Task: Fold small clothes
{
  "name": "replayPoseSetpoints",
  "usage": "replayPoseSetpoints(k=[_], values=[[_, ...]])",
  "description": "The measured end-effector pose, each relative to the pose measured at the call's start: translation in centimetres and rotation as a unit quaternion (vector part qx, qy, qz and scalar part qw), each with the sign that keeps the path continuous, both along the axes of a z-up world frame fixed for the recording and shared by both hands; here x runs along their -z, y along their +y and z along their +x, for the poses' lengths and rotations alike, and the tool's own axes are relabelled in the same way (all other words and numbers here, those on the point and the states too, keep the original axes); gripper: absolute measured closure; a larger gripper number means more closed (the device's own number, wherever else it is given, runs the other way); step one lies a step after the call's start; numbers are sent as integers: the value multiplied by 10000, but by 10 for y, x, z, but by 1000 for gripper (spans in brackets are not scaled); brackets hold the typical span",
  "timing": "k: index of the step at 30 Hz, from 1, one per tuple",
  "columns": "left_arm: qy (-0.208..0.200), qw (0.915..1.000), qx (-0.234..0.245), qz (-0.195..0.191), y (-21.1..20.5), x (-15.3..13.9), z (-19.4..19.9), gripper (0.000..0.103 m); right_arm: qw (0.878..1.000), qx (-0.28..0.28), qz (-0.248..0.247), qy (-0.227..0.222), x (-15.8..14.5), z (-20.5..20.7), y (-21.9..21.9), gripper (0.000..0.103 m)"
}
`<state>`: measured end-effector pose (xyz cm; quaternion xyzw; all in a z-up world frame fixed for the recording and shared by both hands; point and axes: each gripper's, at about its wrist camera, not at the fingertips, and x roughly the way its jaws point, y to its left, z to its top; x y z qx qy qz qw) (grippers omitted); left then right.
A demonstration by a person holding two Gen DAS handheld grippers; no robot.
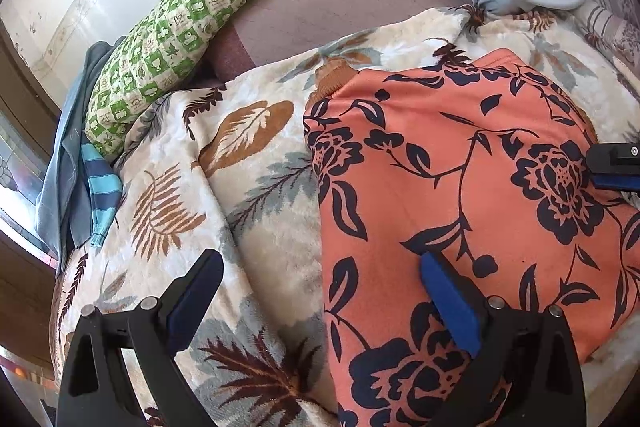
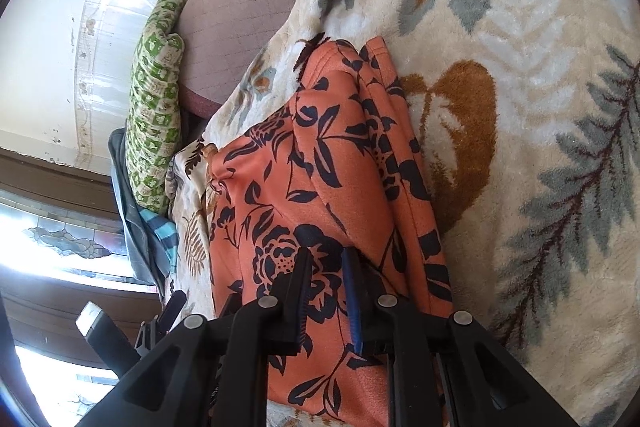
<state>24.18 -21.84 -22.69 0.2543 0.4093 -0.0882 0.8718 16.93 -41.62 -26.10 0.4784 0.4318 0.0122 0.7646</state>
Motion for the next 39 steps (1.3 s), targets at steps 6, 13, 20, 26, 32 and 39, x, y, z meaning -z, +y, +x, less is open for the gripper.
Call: replayPoseSetpoints(k=[6,13,20,26,32,39], values=[[-41,10000,-1,11,1,1,-3,4,9999,-21,-101,-130,-7,-1,1,82],[-40,10000,-27,-55,2,2,-7,4,9999,-41,-93,101,0,0,5,82],[-42,9996,-49,-268,7,4,-9,4,9999,-53,-69,118,5,0,6,83],[330,9935,-153,-1078,26,5,1,4,10000,25,44,23,6,-5,4,83],[529,9823,-138,-1794,40,-16,19,4,9973,523,164,-479,-6,-20,-10,61],[1157,9593,-377,-2549,73,-3,53,4,9925,1089,-338,-429,-10,-39,-30,26]])
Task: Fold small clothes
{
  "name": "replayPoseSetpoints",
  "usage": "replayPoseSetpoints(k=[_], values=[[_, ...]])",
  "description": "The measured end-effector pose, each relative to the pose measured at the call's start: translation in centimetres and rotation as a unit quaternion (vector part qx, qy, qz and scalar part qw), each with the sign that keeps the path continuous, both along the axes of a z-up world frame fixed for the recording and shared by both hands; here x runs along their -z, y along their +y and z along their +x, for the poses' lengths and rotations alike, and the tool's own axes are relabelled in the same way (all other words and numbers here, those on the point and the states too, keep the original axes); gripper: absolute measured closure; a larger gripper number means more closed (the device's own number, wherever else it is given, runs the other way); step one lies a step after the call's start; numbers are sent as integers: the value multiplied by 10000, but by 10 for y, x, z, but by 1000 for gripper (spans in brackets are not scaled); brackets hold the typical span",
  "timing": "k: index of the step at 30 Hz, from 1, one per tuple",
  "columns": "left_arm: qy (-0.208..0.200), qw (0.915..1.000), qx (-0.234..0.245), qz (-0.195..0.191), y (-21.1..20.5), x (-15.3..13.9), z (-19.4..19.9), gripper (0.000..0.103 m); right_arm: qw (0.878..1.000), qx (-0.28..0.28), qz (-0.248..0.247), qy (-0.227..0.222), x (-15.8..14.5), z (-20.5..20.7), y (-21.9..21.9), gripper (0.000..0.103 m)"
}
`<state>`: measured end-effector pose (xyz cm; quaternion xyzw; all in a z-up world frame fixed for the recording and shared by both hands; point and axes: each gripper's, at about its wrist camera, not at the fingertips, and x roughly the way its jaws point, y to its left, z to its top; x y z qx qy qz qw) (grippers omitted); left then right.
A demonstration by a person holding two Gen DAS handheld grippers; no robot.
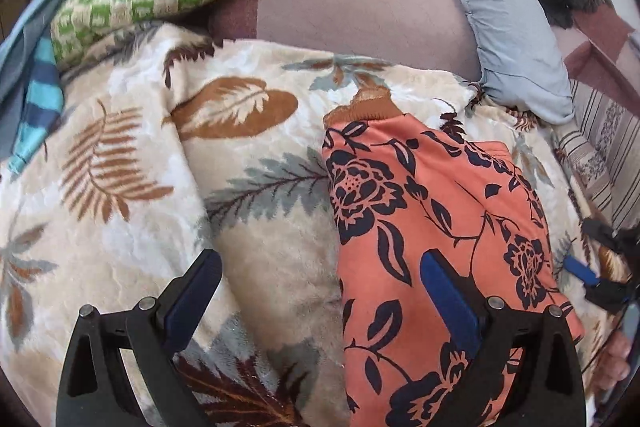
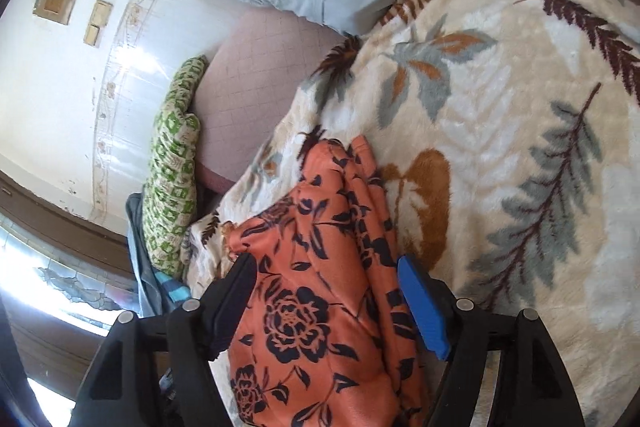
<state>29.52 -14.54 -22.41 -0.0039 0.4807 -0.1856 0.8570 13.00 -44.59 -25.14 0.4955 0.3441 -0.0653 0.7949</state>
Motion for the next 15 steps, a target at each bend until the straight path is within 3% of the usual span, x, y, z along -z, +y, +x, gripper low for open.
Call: replayPoseSetpoints(k=[4,8,15], values=[[409,9982,19,-434,7,7,6,4,9987,-149,306,371,25,5,-3,26],[697,9941,92,-823,11,13,9,4,9973,-389,254,575,35,13,2,26],[1439,9818,341,-1195,1,39,17,4,9958,-592,480,506,46,22,3,26]])
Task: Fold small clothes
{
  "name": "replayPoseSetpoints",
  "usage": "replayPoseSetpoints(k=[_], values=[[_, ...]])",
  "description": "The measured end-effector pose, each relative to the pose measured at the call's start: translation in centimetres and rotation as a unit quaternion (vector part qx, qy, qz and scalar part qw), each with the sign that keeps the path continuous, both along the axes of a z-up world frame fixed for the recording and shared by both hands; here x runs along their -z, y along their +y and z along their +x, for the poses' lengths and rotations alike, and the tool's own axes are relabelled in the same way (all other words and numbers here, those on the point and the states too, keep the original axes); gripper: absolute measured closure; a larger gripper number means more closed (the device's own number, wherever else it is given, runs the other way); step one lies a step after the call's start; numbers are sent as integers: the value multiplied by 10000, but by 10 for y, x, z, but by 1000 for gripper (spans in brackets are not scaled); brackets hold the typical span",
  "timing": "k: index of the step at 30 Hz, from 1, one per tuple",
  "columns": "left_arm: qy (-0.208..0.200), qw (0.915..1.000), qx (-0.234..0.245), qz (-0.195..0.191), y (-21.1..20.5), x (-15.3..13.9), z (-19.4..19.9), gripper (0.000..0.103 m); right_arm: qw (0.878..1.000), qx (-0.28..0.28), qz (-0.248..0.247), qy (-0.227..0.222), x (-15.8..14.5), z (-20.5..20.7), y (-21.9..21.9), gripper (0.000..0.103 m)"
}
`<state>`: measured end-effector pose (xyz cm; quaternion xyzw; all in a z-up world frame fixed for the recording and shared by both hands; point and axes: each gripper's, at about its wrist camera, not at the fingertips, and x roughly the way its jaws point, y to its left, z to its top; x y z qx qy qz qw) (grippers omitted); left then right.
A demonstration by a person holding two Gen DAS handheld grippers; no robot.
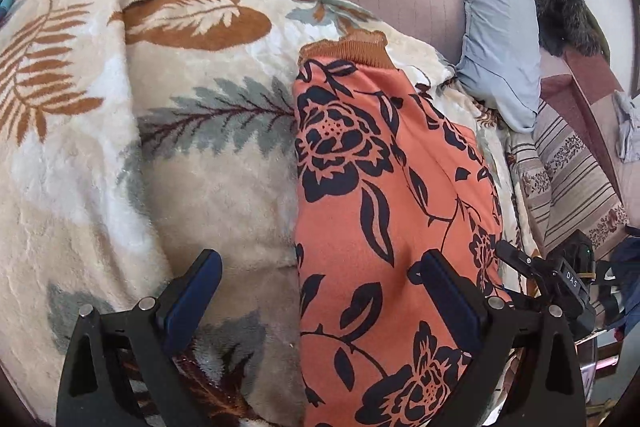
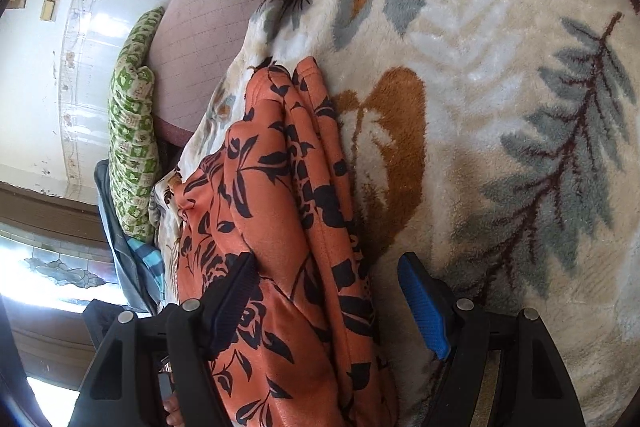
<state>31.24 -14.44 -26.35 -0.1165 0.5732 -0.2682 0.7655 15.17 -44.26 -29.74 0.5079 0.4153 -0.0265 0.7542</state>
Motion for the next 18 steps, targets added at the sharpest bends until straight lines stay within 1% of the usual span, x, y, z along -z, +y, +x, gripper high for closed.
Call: replayPoseSetpoints(k=[1,5,8,10,11,12,13,14,15,18], values=[[47,10000,45,-34,-3,3,-1,4,10000,-1,38,-26,0,1,0,26],[-260,9988,372,206,-19,2,-8,4,9996,-111,179,-199,5,5,2,26],[-306,9984,464,30,-24,2,-10,4,9988,-177,319,-340,6,11,6,26],[-352,9982,477,-56,-28,3,-10,4,9980,-329,375,-401,7,18,13,26],[-404,9980,486,-98,-29,2,-11,13,9980,-412,262,-408,5,22,19,26],[-467,9977,478,-60,-31,2,-12,24,9979,-496,101,-409,3,25,25,27],[-553,9975,438,16,-32,1,-12,26,9975,-589,-53,-383,0,29,32,29],[-611,9972,421,10,-32,0,-12,32,9972,-623,-247,-336,-3,31,38,34],[-659,9971,392,-12,-30,-1,-12,41,9967,-642,-378,-309,-5,32,42,40],[-754,9965,351,-57,-26,-7,-13,53,9963,-581,-558,-314,-14,32,51,50]])
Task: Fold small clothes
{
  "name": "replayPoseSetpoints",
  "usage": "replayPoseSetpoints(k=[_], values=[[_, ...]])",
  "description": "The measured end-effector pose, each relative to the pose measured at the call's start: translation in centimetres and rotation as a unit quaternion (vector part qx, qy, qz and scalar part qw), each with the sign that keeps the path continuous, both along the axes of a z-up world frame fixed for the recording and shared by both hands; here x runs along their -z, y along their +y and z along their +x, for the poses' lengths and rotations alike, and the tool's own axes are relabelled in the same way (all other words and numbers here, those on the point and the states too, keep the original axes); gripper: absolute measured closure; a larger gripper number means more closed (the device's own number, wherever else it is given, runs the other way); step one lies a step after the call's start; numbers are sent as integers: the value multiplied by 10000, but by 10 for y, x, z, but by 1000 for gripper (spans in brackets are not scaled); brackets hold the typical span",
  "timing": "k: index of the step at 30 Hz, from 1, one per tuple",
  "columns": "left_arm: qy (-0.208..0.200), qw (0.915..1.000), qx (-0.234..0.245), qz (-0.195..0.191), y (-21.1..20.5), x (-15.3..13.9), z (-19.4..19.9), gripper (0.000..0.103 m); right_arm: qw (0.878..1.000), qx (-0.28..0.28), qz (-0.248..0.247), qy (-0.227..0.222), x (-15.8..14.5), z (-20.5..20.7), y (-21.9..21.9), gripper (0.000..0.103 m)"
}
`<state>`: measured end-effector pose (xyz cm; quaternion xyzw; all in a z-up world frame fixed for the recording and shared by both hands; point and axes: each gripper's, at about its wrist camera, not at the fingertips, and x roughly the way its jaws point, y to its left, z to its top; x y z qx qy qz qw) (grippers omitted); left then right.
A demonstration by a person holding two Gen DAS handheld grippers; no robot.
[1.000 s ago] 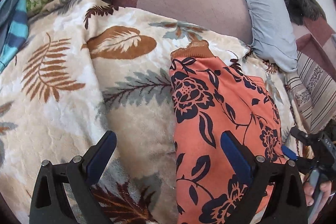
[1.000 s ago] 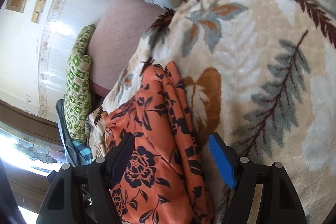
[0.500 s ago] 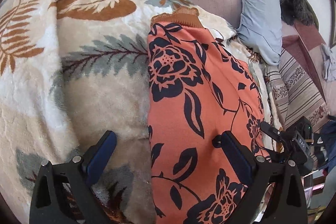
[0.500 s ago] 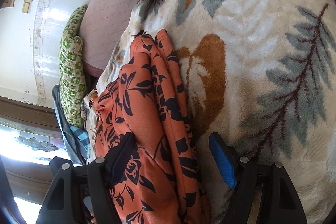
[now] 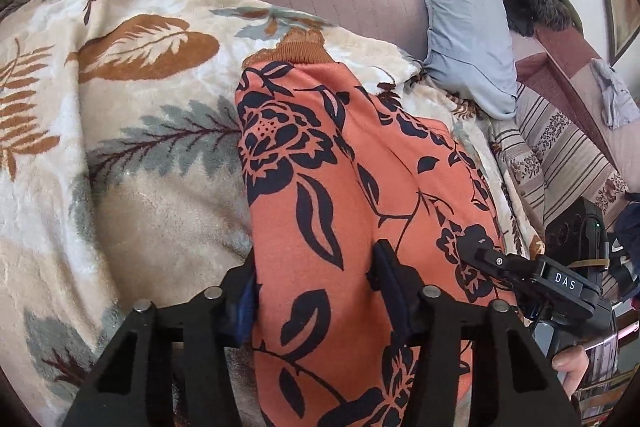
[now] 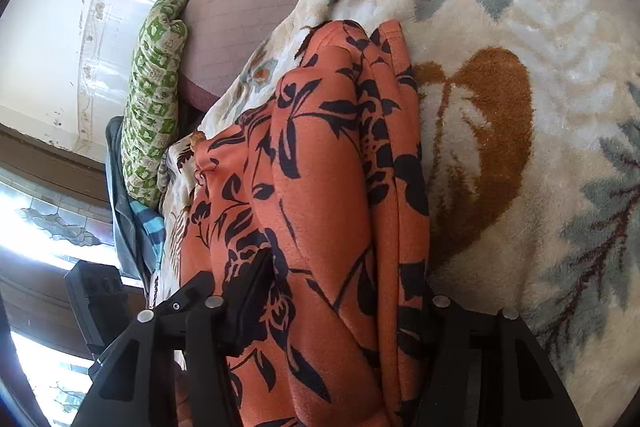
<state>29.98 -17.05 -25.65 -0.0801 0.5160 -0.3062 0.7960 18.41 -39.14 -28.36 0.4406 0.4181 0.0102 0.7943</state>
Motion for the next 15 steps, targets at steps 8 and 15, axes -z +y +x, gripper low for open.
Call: replayPoseSetpoints(k=[8,15], values=[[-489,9985,-152,202,24,-31,-8,58,9967,-248,-631,-444,-43,2,35,57],[-975,9935,-348,470,64,-62,-25,58,9905,-638,-906,-815,-65,5,77,57]])
